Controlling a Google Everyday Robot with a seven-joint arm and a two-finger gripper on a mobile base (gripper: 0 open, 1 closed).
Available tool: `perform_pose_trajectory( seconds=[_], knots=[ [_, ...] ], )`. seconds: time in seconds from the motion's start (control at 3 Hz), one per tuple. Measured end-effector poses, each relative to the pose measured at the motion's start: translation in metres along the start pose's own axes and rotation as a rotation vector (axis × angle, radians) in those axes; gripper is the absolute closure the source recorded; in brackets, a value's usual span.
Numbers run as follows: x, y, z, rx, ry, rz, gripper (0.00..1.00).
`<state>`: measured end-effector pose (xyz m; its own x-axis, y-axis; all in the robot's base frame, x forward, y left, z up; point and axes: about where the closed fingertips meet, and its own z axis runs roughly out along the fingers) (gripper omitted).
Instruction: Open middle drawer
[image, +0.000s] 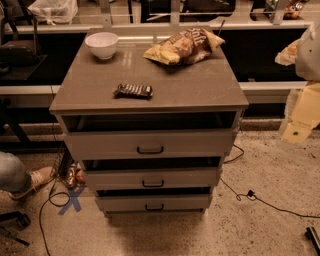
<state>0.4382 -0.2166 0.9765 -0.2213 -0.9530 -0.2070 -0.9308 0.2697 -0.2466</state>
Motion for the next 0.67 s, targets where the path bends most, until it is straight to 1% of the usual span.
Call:
perform_pose_trajectory(
  seconds=[0.67],
  knots=[
    [0.0028, -0.0004, 0.0001, -0.005, 0.004, 0.005, 0.0]
  ],
)
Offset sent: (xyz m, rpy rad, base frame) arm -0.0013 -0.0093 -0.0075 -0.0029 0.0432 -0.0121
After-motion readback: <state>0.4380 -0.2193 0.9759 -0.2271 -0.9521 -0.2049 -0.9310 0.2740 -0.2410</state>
